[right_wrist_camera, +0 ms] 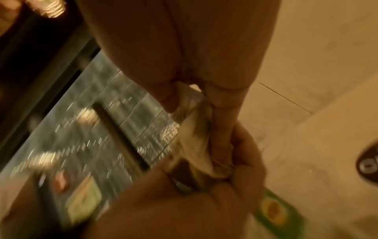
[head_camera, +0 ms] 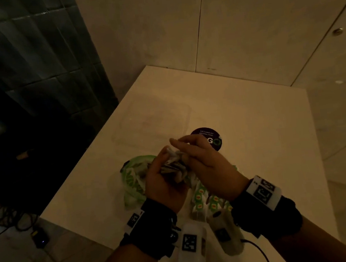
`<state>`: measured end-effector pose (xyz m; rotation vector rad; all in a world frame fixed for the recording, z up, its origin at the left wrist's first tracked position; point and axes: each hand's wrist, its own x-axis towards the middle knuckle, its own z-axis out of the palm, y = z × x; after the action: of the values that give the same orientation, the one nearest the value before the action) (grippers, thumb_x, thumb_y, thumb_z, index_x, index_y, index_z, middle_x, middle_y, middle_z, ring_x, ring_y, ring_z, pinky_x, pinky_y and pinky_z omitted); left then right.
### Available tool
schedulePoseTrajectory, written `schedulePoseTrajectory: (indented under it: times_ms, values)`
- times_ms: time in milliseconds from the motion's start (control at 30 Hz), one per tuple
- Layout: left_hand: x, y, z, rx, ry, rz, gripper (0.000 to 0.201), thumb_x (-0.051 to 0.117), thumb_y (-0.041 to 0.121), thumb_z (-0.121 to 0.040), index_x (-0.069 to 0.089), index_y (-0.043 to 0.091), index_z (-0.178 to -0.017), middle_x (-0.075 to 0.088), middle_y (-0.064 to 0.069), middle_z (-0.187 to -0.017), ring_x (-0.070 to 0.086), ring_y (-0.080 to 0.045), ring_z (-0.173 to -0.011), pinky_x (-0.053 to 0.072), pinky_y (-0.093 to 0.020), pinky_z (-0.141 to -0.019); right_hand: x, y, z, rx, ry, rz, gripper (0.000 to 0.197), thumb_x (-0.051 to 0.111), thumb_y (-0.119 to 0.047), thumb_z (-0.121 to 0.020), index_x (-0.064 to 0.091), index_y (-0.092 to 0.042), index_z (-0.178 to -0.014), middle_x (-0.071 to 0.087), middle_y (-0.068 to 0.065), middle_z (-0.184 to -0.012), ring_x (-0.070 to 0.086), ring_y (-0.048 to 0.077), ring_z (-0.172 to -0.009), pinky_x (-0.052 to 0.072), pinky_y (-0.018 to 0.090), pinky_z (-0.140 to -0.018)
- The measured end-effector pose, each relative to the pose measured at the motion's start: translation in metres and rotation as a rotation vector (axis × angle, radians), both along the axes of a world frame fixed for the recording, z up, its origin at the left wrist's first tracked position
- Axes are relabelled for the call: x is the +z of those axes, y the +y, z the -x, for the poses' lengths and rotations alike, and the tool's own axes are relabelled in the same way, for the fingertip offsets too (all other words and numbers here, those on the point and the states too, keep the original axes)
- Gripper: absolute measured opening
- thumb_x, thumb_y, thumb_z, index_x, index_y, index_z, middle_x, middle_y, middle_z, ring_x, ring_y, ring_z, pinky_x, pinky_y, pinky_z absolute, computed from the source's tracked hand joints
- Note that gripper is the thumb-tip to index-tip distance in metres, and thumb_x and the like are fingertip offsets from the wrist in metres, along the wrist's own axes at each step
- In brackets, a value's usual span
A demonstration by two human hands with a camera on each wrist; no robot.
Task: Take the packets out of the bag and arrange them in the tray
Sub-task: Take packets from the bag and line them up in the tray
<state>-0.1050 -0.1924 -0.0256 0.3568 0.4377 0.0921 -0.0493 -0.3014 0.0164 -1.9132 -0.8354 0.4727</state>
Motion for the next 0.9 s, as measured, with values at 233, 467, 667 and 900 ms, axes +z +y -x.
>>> schedulePoseTrajectory:
  times_ms: [233,467,667,900]
  values:
    - [-0.003,0.01,0.003,0.104,0.038,0.059,0.022,0.047,0.023,-0.083,0.065,0.012,-0.085,0.058,-0.004,-0.092,0.057,-0.024,-0.087,0.04,-0.042,-0.102,0.013,-0.006,-0.008,-0.126,0.765,-0.428,0.031,0.039,-0.022,-0.102,0.064,-0.028,-0.12,0.063,0.005,-0.111,0.063,0.029,-0.106,0.054,0.054,-0.086]
    - [-0.006,0.027,0.009,0.158,0.088,-0.007,0.027,0.037,0.022,-0.095,0.062,0.011,-0.098,0.066,0.0,-0.074,0.064,-0.019,-0.067,0.051,-0.038,-0.08,0.01,-0.005,-0.012,-0.166,0.84,-0.432,0.031,0.037,-0.031,-0.102,0.065,-0.032,-0.115,0.06,0.008,-0.098,0.063,0.031,-0.096,0.051,0.04,-0.07]
    - [0.0,0.035,0.012,0.083,0.114,-0.199,0.016,0.049,0.028,-0.09,0.058,0.015,-0.086,0.049,-0.006,-0.075,0.051,-0.023,-0.066,0.039,-0.034,-0.06,0.021,0.006,-0.009,-0.173,0.731,-0.538,0.03,0.036,-0.032,-0.102,0.059,-0.035,-0.121,0.063,0.012,-0.097,0.067,0.033,-0.096,0.051,0.051,-0.086]
    - [0.004,0.046,0.014,0.083,0.068,-0.145,0.023,0.052,0.039,-0.089,0.059,0.017,-0.084,0.057,-0.003,-0.071,0.056,-0.019,-0.059,0.042,-0.025,-0.047,0.04,0.037,-0.009,-0.076,0.878,-0.679,0.03,0.035,-0.032,-0.102,0.054,-0.031,-0.125,0.061,0.013,-0.092,0.064,0.037,-0.096,0.046,0.061,-0.09]
